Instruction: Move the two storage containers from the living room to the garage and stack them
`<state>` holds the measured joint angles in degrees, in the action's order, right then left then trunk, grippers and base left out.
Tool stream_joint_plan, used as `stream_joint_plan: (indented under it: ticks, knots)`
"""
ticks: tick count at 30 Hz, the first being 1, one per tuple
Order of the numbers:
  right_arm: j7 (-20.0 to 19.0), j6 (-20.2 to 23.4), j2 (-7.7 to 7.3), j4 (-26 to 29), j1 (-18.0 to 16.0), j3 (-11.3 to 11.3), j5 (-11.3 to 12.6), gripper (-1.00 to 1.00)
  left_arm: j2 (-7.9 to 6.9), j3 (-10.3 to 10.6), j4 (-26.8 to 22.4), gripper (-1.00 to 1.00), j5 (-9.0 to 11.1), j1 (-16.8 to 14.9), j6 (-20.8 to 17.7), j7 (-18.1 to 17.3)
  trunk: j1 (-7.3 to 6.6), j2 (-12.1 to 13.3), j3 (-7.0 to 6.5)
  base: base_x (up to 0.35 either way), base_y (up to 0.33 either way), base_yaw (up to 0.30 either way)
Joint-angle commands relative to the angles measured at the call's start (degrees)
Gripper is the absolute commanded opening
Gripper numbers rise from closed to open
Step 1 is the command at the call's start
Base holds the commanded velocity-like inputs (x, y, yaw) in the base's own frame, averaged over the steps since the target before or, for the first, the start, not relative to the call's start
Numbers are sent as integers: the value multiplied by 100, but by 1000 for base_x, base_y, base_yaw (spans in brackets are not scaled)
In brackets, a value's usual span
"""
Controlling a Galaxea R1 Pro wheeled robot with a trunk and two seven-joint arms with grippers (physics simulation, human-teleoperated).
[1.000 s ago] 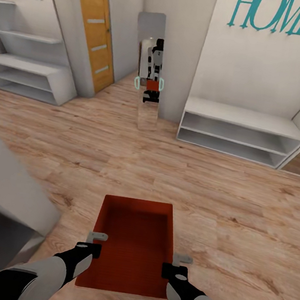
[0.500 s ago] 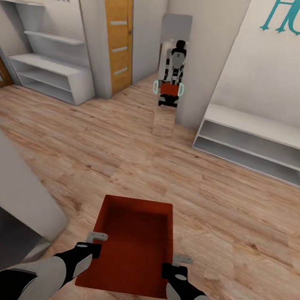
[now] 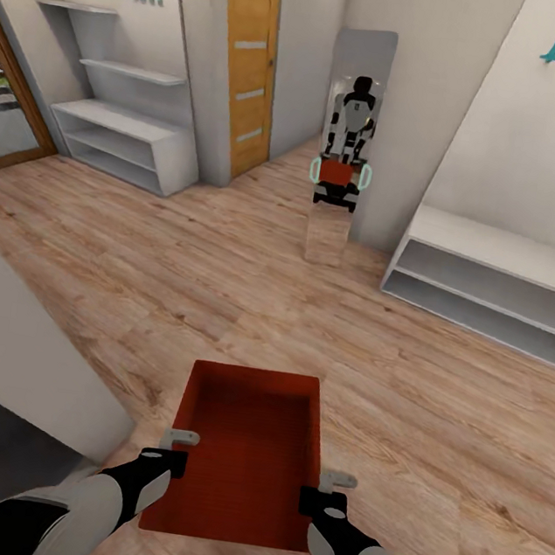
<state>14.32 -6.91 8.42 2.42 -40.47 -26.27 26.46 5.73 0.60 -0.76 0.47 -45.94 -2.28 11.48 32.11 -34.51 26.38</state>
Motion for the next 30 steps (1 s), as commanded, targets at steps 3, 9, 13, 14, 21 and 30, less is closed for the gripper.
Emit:
stream_joint_plan:
  ticks: [3, 9, 13, 14, 21, 30]
  knots:
    - [19, -126, -39, 4, -5, -230, -1, -100, -106, 2, 16, -100, 58, -2, -27, 206, 5, -5, 6, 322, 0, 4]
    - [19, -126, -42, 4, -5, -230, -1, -100, -99, 4, 14, -100, 58, -3, -27, 206, 5, -5, 6, 322, 0, 1]
    - [19, -126, -46, 4, -5, -230, -1, -100, -99, 3, 12, -100, 58, -4, -27, 206, 5, -5, 6, 322, 0, 0]
    - [19, -126, -45, 4, -5, -230, -1, -100, -99, 2, 12, -100, 58, -3, -27, 206, 5, -5, 6, 322, 0, 0]
    - [19, -126, -50, 4, -5, -230, -1, -100, -101, 4, 11, -100, 58, -4, -27, 206, 5, -5, 6, 322, 0, 0]
    - [19, -126, -53, 4, -4, -230, -1, -100, -99, 5, 10, -100, 58, -4, -27, 206, 5, -5, 6, 322, 0, 0]
